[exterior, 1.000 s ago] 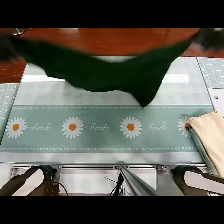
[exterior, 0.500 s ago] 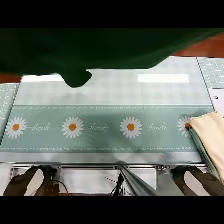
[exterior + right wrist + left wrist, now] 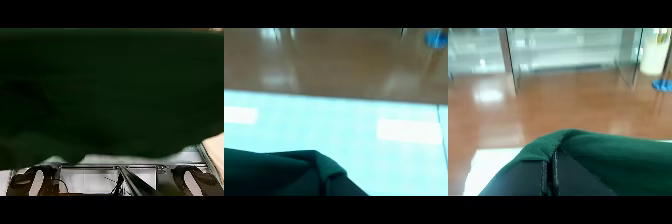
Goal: Fold the shirts.
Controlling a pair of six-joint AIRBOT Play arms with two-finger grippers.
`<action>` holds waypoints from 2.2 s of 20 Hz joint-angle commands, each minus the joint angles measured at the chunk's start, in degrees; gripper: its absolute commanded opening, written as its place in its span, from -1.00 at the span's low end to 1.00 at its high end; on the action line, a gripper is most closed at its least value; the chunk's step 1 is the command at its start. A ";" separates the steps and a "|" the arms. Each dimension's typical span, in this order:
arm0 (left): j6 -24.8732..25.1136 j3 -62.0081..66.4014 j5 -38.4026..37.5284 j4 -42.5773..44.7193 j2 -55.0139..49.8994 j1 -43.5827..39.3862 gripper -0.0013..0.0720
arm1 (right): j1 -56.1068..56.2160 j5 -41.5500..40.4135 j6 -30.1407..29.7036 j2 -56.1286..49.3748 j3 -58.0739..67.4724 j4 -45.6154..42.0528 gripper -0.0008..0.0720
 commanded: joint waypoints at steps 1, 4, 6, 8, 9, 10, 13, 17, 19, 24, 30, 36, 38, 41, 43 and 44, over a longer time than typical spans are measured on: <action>-1.55 -10.56 1.18 0.76 -1.16 -1.18 -0.91 | 0.04 -1.14 0.46 0.96 -11.93 -1.03 -0.89; -1.44 -19.76 3.67 -0.81 -8.81 -2.08 -0.91 | 0.09 -10.34 -1.60 -1.97 -25.03 -0.37 -0.89; -1.05 -23.71 6.49 -1.86 -15.89 -2.93 -0.91 | 0.09 -18.29 -3.15 -5.97 -32.26 1.44 -0.89; -1.07 -24.94 10.97 -2.54 -24.44 -4.81 -0.91 | 0.09 -25.62 -5.77 -12.50 -36.30 4.55 -0.89; -1.07 -24.90 13.55 -3.41 -28.41 -5.90 -0.91 | 0.09 -28.26 -7.08 -16.57 -36.79 6.16 -0.89; -1.07 -24.90 17.09 -4.48 -32.54 -7.17 -0.91 | 0.09 -31.32 -8.61 -21.29 -36.76 8.15 -0.89; -1.92 -23.98 26.67 -8.35 -43.52 -9.55 -0.91 | 0.09 -39.60 -10.73 -35.01 -35.10 12.70 -0.89; -4.57 -18.91 32.00 -12.68 -56.92 -9.64 -0.91 | 0.09 -43.28 -10.12 -51.08 -26.18 16.35 -0.89; -4.52 -16.92 31.69 -15.91 -61.46 -9.64 -0.91 | 0.09 -42.47 -8.35 -57.61 -20.15 17.70 -0.89; -4.50 -16.57 28.61 -19.87 -66.42 -9.42 -0.91 | 0.07 -37.38 -7.21 -64.92 -12.59 18.86 -0.89; 2.32 -11.82 7.43 -19.82 -65.99 -4.63 -0.91 | -4.37 -19.04 -10.54 -64.89 -8.70 17.99 -0.89; 7.96 -20.70 1.64 -19.26 -69.40 -6.08 -0.89 | -4.07 -17.31 -12.37 -64.92 -22.40 14.34 -0.89; 6.88 -22.23 0.70 -19.21 -70.14 -6.54 0.27 | -4.11 -19.08 -11.91 -64.92 -25.70 17.70 0.13; 6.51 -18.99 -6.49 -17.62 -68.54 -4.09 0.96 | -5.53 -14.67 -13.07 -63.04 -23.56 18.80 0.73; 5.35 -19.19 -8.74 -14.47 -64.30 -0.11 0.96 | -8.50 -13.07 -13.27 -58.66 -23.23 16.61 0.73; 5.38 -20.79 -8.76 -12.83 -61.55 2.21 0.96 | -10.12 -12.76 -13.27 -55.76 -23.93 14.32 0.73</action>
